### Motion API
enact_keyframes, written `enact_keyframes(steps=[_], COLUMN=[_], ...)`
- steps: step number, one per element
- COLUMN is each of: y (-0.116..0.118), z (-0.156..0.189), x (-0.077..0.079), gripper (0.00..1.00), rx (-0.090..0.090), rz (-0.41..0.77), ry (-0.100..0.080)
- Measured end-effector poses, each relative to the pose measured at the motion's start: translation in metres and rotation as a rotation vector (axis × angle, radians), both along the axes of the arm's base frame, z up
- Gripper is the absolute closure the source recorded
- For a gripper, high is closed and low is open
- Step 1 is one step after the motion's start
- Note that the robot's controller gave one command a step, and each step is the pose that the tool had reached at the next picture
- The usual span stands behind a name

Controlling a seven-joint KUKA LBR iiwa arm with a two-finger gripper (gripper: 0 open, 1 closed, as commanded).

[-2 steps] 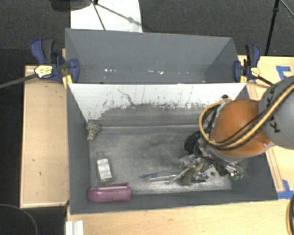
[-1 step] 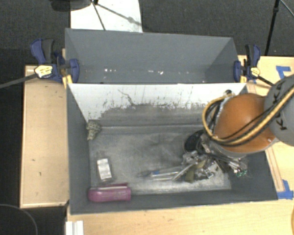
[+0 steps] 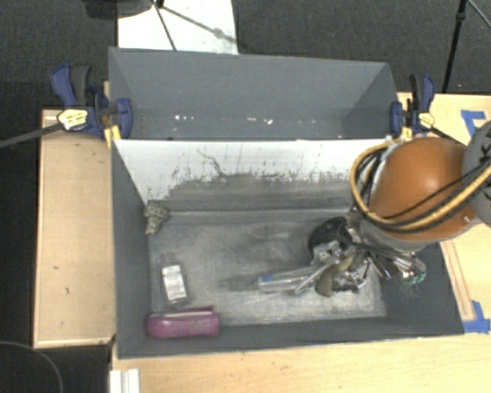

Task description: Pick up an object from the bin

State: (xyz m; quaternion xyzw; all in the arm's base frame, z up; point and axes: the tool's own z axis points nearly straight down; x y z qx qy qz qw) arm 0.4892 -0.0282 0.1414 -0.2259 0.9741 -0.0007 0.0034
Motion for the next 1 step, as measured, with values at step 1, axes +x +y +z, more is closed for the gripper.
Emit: enact_keyframes(steps=[1], y=[0.0003], z=[0.0167], x=[0.0011], gripper=[1.0], rx=[0.0], rz=[-0.006], ry=[0.001])
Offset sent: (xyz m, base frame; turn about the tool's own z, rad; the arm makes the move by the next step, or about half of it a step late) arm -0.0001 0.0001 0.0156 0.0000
